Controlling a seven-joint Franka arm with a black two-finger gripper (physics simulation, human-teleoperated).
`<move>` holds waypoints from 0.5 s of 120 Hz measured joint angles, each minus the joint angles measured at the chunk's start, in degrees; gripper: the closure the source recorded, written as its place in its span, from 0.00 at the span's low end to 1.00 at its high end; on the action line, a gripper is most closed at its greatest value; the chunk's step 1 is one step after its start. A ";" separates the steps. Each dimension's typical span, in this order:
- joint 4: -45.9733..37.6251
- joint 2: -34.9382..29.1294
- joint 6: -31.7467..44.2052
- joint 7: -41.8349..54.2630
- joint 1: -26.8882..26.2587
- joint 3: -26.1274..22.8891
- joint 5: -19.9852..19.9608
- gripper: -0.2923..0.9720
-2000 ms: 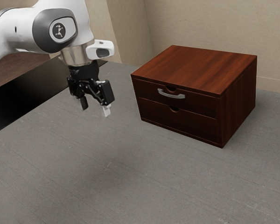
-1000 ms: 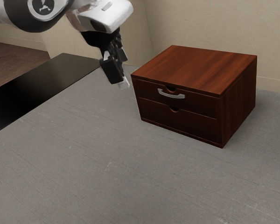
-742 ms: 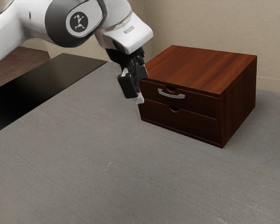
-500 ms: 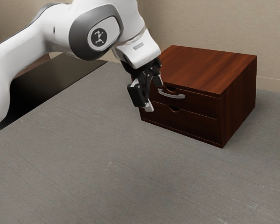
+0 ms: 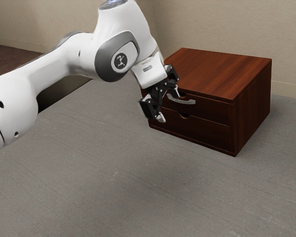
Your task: Pull the drawer handle with one arm to open the drawer
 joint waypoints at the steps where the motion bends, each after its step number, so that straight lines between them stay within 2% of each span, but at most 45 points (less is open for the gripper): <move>1: 0.10 0.17 0.16 0.17 0.02 0.00 0.01 0.23; 30: 3.08 4.07 4.55 4.09 1.12 -0.01 0.24 0.24; 60: 3.25 4.50 6.88 6.89 1.08 -0.02 0.96 0.40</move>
